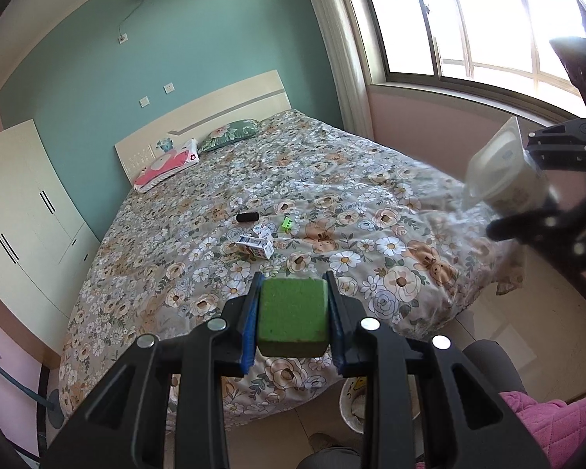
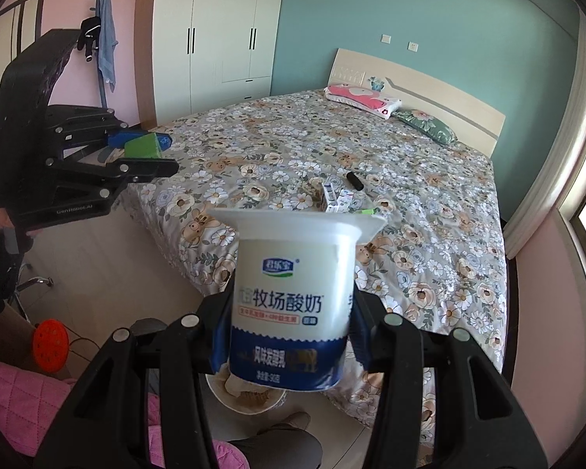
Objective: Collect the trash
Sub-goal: 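Carry the yogurt cup and green block with both tools toward the bin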
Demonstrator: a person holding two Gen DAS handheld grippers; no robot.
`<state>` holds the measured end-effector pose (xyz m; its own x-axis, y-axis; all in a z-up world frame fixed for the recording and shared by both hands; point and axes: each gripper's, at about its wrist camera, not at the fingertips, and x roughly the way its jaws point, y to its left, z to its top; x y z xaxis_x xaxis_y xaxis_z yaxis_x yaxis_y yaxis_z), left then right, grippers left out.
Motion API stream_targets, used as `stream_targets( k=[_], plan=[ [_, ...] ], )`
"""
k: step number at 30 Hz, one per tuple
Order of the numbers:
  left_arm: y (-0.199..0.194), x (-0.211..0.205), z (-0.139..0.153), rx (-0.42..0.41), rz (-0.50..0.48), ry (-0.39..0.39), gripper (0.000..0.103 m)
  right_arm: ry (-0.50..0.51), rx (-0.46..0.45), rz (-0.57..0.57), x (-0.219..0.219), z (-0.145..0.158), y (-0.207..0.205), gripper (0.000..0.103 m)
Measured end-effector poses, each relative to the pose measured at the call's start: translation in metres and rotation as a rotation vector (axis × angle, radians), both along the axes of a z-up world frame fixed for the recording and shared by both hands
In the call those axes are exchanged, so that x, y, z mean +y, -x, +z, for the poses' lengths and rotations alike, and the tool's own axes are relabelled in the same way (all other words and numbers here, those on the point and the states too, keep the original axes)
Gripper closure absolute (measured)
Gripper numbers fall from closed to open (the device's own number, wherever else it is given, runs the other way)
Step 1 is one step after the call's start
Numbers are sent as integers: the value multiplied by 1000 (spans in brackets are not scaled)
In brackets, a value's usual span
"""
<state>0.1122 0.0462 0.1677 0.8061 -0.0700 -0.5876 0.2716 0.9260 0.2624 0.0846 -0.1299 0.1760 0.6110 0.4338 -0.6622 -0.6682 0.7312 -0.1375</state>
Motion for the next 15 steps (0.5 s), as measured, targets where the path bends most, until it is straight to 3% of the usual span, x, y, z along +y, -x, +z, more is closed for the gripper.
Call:
stream_targets(
  k=[6, 15],
  plan=[
    [2, 4, -30, 49, -16, 24, 71, 23, 45, 47, 12, -39, 10, 53],
    [7, 7, -76, 141, -43, 61, 71, 37, 94, 58, 13, -72, 14, 53]
  ],
)
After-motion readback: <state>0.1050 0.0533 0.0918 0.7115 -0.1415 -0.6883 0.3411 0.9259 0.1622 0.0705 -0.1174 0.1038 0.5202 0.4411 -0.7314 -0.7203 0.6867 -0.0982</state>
